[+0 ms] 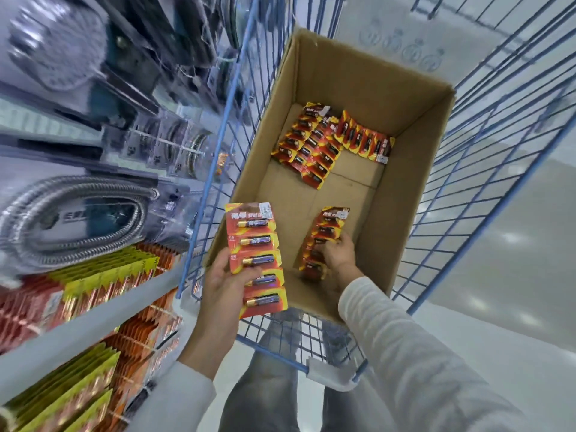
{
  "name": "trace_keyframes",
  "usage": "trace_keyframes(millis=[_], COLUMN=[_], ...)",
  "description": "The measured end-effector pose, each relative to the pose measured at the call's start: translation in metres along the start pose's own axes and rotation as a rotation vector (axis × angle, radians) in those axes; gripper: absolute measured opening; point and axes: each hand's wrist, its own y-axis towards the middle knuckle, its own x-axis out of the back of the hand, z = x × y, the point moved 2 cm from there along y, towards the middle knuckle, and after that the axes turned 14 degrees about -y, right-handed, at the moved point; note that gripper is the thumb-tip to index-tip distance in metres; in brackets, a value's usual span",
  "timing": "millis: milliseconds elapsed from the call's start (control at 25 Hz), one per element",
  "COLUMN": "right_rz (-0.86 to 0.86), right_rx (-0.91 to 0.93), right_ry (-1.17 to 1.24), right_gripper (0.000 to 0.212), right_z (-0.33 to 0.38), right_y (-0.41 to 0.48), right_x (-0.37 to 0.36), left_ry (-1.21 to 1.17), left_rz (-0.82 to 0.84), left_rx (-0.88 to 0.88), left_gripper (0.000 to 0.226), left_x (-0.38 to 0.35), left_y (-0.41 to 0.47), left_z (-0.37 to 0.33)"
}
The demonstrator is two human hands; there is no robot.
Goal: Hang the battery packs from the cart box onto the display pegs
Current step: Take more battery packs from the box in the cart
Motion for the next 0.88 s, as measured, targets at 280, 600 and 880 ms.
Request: trace_keyframes(millis=[280, 600, 880], right_rz=[0.222, 0.63, 1.073], right_rx=[0.406, 0.809, 0.803], right_ry=[-0.018, -0.17, -0.261], right_gripper=[0.042, 0.048, 0.03], right_z=[0.05, 0.071, 0.047], right_y=[-0.163, -0.329, -0.456], right_x=[0.093, 0.157, 0.126], left_ry=[-0.307, -0.733, -1.075], left_rz=[0.036, 0.09, -0.115], left_rx=[-0.156, -0.472, -0.701], left_gripper=[0.051, 0.059, 0.035], left_x=[0.013, 0.033, 0.094], left_y=[-0.098, -0.249, -0.37], left_z=[-0.029, -0.008, 0.037])
